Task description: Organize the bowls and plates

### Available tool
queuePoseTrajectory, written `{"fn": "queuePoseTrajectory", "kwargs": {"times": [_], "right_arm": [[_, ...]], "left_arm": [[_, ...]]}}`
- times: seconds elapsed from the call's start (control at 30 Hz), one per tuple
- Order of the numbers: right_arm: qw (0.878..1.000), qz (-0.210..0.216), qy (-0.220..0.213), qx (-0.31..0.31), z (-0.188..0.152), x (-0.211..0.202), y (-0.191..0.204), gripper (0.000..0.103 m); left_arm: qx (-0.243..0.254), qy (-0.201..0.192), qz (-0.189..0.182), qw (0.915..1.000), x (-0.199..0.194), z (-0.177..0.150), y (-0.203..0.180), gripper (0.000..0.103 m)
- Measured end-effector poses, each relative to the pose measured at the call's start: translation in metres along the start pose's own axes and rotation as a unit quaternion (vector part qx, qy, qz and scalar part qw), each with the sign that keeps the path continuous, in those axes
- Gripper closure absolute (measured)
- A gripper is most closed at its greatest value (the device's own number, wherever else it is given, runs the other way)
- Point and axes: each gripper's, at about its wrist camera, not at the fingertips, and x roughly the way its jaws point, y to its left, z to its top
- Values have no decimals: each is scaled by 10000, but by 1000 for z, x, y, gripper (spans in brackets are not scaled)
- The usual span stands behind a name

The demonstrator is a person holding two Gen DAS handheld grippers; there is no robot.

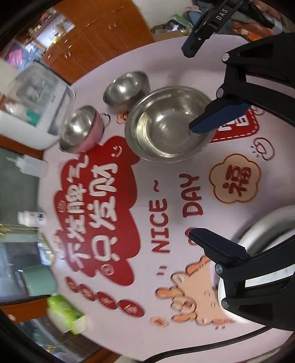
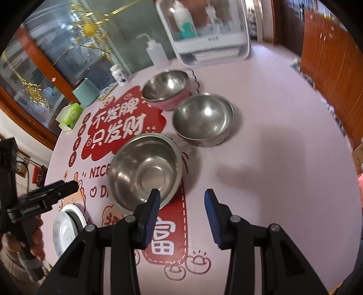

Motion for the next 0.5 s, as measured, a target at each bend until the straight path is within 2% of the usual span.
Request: {"fn": "queuePoseTrajectory", "kwargs": {"times": [0.2,0.5], "right_arm": [[9990,286,296,178,21,33,-10,62],[9970,382,658,141,34,78,-8,62]], "left_arm": [[-367,262,-129,9989,40,12,2,18],[-343,574,-226,9975,75,23,-8,21]]}}
